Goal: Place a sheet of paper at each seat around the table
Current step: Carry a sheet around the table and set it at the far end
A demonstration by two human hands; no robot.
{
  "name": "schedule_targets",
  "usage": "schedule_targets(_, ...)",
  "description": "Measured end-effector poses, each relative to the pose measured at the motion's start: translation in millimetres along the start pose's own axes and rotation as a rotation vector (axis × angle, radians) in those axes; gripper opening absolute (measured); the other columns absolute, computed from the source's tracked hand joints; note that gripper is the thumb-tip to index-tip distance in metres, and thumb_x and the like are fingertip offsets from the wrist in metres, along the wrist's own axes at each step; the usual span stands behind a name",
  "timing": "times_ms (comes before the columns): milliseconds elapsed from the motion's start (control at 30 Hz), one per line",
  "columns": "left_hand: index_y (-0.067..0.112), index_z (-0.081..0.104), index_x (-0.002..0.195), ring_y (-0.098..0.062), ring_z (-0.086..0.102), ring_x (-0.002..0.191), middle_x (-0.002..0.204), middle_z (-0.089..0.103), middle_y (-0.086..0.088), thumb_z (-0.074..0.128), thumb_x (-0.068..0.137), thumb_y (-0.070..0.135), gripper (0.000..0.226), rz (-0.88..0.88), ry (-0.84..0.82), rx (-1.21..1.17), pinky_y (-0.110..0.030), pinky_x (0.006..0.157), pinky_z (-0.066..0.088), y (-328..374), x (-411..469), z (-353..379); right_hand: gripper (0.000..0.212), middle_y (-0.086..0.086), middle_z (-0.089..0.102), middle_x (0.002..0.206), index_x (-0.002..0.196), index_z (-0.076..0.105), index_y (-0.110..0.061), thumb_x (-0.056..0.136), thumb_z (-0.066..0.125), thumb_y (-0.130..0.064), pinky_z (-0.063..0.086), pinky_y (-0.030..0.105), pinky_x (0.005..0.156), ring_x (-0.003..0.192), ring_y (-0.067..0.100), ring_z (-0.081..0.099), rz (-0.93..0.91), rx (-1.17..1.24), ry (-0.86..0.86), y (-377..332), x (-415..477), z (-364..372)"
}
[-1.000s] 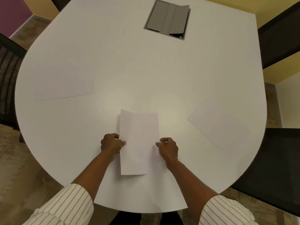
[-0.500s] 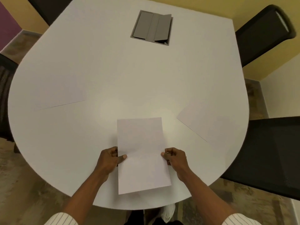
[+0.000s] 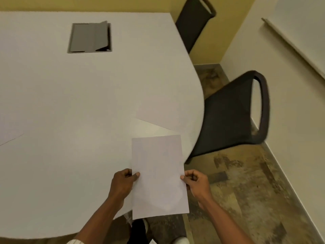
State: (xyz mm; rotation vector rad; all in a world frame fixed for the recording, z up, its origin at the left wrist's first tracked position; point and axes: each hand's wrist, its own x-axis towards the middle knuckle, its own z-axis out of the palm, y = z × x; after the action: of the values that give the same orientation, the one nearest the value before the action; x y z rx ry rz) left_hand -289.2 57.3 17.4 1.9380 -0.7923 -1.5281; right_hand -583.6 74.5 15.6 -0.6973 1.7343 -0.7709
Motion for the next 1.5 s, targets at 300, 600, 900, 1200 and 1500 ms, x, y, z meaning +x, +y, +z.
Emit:
schedule_targets(300,0.019,0.071,0.079,-0.023,0.071,0.079,0.083,0.076,0.002,0.079,0.100,0.031,0.025,0.142,-0.132,0.286,-0.032,0.073,0.056,5.1,-87.3,158.2,0.007,0.011,0.083,0.099,0.096,0.079,-0.006,0.092,0.084,-0.009,0.066,0.049,0.089,0.098,0.035,0.078,0.013,0.154,0.204,68.0,-57.0,-170.5)
schedule_targets(600,0.010,0.071,0.083,-0.022,0.073,0.075,0.079,0.075,-0.004,0.078,0.100,0.029,0.026,0.263,-0.245,0.535,-0.033,0.072,0.062,2.4,-144.7,293.8,0.007,0.014,0.082,0.102,0.094,0.078,-0.008,0.094,0.083,-0.012,0.062,0.053,0.092,0.106,0.043,0.076,0.075,0.308,0.395,124.9,-91.6,-290.8)
schedule_targets(900,0.004,0.073,0.094,-0.027,0.080,0.089,0.094,0.081,-0.007,0.080,0.098,0.029,0.026,0.354,-0.367,0.658,-0.048,0.086,0.068,48.4,-149.9,406.4,0.013,0.017,0.082,0.101,0.099,0.079,-0.006,0.092,0.086,-0.015,0.061,0.047,0.087,0.097,0.038,0.075,0.083,0.372,0.564,134.7,-75.9,-377.4)
schedule_targets(1200,0.002,0.075,0.098,-0.037,0.078,0.099,0.099,0.081,-0.015,0.082,0.097,0.030,0.029,0.346,-0.428,0.604,-0.054,0.089,0.067,109.4,-109.6,529.2,0.008,0.010,0.083,0.094,0.095,0.080,-0.013,0.092,0.086,-0.017,0.063,0.051,0.092,0.102,0.039,0.077,0.097,0.388,0.661,94.1,-3.2,-467.7)
schedule_targets(1500,0.018,0.074,0.083,-0.016,0.075,0.078,0.076,0.078,0.013,0.086,0.093,0.027,0.019,0.293,-0.408,0.499,-0.033,0.071,0.065,179.3,-64.3,614.3,0.006,0.007,0.082,0.094,0.091,0.079,-0.019,0.093,0.085,-0.018,0.058,0.039,0.081,0.092,0.027,0.075,0.044,0.282,0.653,13.7,84.9,-540.0)
